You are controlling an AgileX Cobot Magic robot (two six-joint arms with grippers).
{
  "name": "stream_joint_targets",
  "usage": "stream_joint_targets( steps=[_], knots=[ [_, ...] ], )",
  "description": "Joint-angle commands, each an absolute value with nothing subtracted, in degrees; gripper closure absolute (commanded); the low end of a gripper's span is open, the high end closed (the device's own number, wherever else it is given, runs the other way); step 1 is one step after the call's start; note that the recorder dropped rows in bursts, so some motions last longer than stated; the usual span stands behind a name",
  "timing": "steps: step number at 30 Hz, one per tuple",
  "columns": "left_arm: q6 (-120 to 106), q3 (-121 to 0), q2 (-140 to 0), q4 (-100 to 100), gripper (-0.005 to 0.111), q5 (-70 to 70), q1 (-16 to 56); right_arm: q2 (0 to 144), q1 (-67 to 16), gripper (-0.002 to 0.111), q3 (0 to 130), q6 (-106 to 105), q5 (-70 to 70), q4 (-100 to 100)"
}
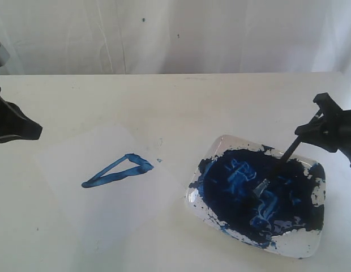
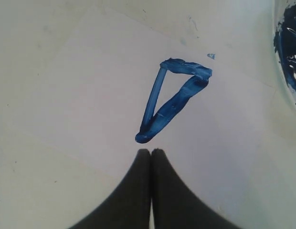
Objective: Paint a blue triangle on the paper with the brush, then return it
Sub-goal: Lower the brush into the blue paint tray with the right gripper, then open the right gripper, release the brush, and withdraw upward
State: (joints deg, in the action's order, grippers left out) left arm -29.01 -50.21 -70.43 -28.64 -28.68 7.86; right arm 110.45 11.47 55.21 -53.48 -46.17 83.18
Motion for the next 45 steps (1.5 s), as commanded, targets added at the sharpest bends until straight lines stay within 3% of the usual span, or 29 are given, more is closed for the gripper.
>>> stream_joint_targets(
  steps=[1,4,15,19,27,29,33,45],
  knots=[
    [-29.0,-49.9,-70.0,-30.4,0.107,-29.2,8.1,110.5,11.5,0.108,55.4,-54.2,-44.4,82.4],
    [-29.4,-49.9,-70.0,-30.4,0.107,-29.2,8.1,110.5,11.5,0.104,55.4,-54.2,-44.1,82.4],
    [-29.7,-49.9,-70.0,-30.8,0.107,-29.1,8.1,110.5,11.5,0.066,55.4,-53.7,-43.9,82.3],
    [-29.7,-49.9,-70.0,-30.8,0.107,-29.1,8.1,110.4,11.5,0.059,55.4,-53.7,-45.1,81.9],
    [-29.7,-49.9,-70.0,-30.8,0.107,-29.1,8.1,103.1,15.0,0.060,55.4,-53.5,-48.6,77.4],
    [-29.8,-49.9,-70.0,-30.8,0.107,-29.1,8.1,99.7,15.5,0.069,55.4,-53.8,-49.8,77.3],
    [-31.4,-49.9,-66.2,-30.6,0.107,-30.4,8.1,92.9,15.5,0.107,55.2,-55.6,-49.6,77.4],
    [-29.5,-49.7,-41.2,-29.9,0.107,-36.0,8.1,75.9,15.4,0.108,55.2,-61.8,-50.9,79.7]
  ],
)
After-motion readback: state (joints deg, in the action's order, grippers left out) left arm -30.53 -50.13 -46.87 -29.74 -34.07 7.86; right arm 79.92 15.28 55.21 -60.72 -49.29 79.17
